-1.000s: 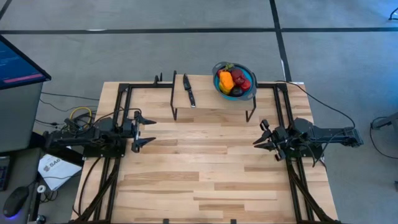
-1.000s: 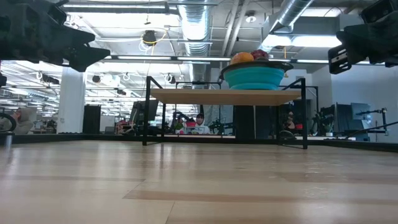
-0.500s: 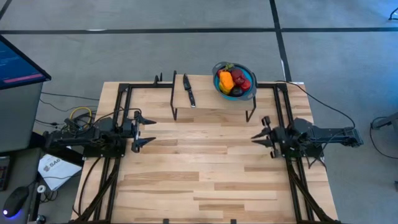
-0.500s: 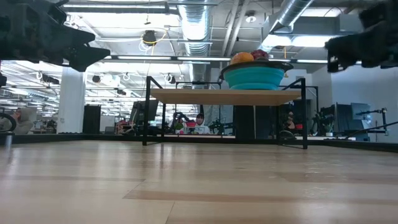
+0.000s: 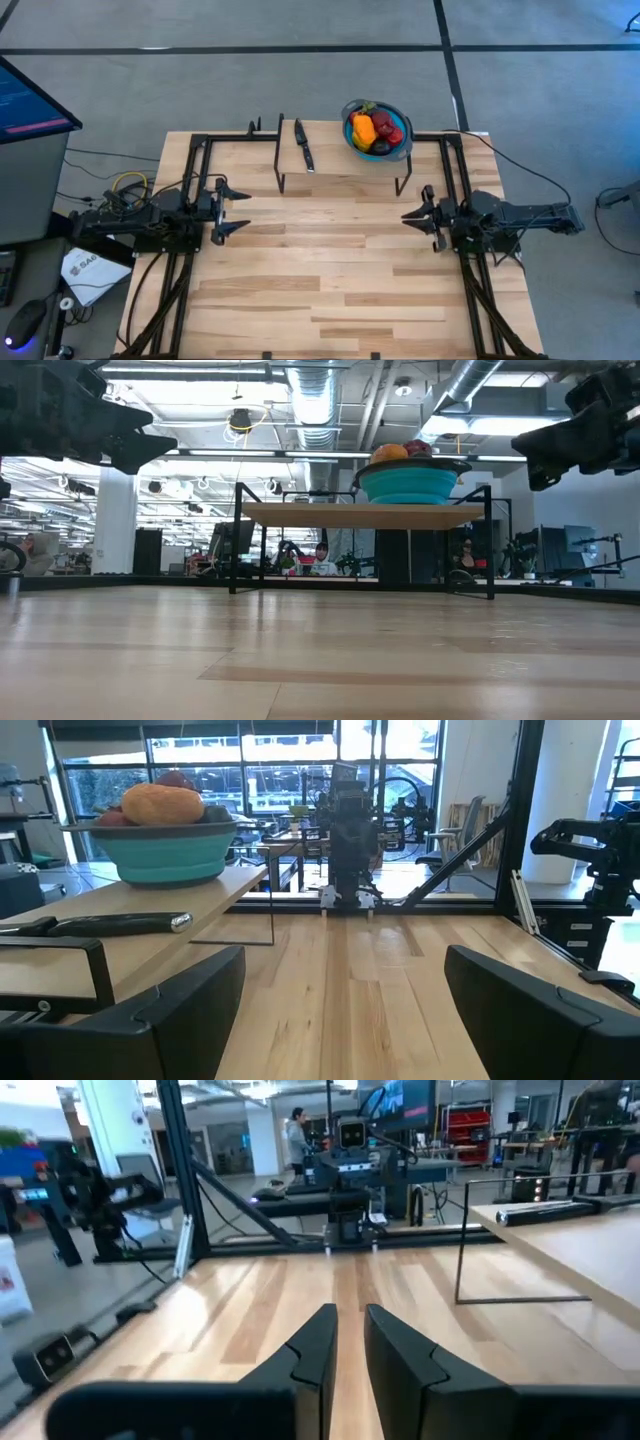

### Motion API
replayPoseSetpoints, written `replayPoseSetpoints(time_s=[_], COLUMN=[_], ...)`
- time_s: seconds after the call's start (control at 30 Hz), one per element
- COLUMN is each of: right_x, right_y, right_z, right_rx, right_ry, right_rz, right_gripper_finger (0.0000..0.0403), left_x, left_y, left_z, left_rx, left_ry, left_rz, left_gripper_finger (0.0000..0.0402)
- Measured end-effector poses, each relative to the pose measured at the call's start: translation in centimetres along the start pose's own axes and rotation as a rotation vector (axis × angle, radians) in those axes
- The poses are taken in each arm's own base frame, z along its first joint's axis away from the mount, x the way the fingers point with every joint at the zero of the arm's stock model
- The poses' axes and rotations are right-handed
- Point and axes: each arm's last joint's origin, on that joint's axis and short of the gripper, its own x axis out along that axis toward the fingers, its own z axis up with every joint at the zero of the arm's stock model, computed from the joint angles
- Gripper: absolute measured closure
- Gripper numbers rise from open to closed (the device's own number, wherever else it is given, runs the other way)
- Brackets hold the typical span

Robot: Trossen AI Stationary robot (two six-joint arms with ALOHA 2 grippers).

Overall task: Pick & Place Fruit
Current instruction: Return to Home Position

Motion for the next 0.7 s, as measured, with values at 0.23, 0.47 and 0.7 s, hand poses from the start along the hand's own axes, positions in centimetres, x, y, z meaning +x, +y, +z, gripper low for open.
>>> replayPoseSetpoints(time_s=[0.23, 0.47, 0.7], right_x=[0.0, 0.0, 0.0], right_y=[0.0, 0.01, 0.01], right_z=[0.0, 0.0, 0.0], right_rx=[0.031, 0.031, 0.031], right_ry=[0.0, 0.0, 0.0], right_rz=[0.001, 0.003, 0.003], right_gripper_finger=[0.0353, 0.0353, 0.0353], left_x=[0.0, 0.0, 0.0], left_y=[0.0, 0.0, 0.0], left_z=[0.03, 0.07, 0.11], left_rx=[0.0, 0.0, 0.0], left_ry=[-0.003, -0.007, -0.011], left_rz=[0.0, 0.0, 0.0], left_gripper_finger=[0.0065, 0.0065, 0.0065])
